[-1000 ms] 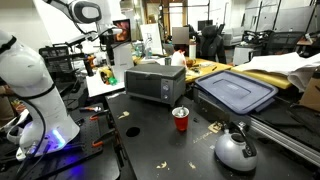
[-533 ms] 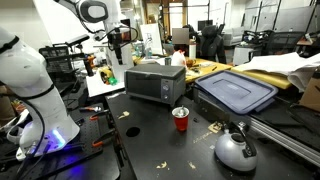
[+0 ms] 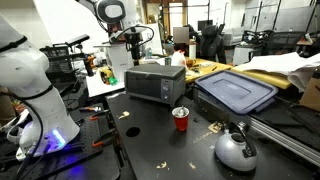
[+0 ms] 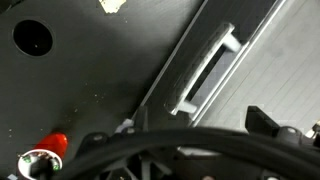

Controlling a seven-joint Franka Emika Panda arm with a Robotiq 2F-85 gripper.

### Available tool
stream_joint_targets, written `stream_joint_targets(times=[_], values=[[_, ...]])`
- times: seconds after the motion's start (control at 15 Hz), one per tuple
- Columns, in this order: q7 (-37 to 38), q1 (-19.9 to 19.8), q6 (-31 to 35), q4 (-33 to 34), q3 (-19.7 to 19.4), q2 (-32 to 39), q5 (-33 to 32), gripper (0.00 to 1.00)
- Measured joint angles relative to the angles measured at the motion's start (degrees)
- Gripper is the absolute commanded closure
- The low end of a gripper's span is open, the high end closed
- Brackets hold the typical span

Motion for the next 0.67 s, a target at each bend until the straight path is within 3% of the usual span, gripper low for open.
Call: stream_joint_targets(times=[0.67], values=[[14.28, -5.74, 1.42, 5.18, -6.51, 7.22, -5.08, 0.0]])
